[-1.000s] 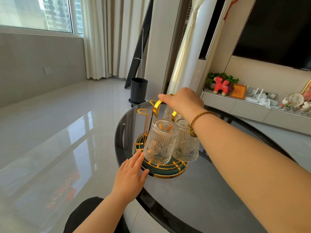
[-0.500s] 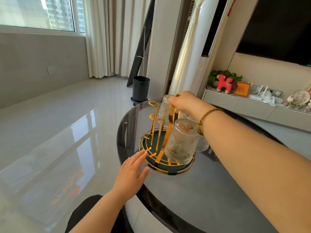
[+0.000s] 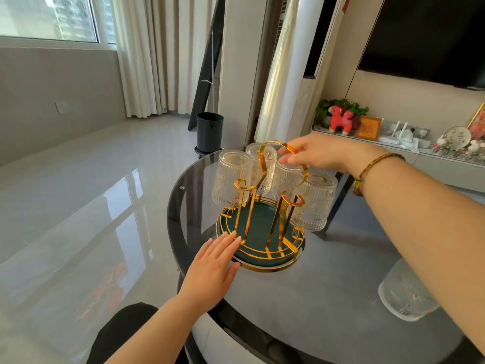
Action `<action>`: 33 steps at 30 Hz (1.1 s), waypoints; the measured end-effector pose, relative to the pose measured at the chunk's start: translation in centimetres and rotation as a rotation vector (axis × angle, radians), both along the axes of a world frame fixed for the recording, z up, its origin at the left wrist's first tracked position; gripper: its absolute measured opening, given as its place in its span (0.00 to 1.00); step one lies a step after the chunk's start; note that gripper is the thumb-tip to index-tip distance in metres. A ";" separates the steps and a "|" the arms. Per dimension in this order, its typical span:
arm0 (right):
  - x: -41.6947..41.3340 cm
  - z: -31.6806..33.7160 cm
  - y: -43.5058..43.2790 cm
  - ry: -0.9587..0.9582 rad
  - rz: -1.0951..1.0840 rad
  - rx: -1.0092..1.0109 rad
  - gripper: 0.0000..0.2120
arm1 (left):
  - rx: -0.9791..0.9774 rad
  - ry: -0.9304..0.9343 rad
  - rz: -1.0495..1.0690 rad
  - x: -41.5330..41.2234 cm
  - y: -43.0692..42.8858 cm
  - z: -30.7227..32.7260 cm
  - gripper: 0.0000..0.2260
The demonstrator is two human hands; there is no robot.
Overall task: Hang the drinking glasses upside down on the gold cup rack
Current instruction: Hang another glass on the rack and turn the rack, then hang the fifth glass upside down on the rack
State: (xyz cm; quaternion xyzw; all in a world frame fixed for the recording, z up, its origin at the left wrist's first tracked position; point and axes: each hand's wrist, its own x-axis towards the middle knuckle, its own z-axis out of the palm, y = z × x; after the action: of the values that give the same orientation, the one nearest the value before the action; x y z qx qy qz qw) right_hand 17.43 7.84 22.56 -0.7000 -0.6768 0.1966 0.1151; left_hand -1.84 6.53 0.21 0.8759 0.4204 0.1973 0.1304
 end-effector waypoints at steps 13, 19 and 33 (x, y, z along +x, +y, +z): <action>2.7 -0.6 -1.2 0.104 0.039 0.047 0.13 | -0.034 0.082 -0.039 2.0 -2.2 -0.6 0.42; 3.9 -2.8 -4.0 0.203 -0.096 0.193 0.19 | -0.015 0.100 -0.044 2.1 -2.6 0.2 0.43; 6.6 -16.0 -22.2 0.213 -0.765 0.777 0.19 | -0.060 0.146 -0.284 8.2 -7.3 -0.2 0.22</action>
State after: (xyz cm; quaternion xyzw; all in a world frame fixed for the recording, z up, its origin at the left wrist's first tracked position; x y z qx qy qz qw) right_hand 24.05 -14.34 6.53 -0.7782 -0.3817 -0.0533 0.4959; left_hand 6.34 -0.72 0.02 0.9343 0.3064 0.0999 0.1524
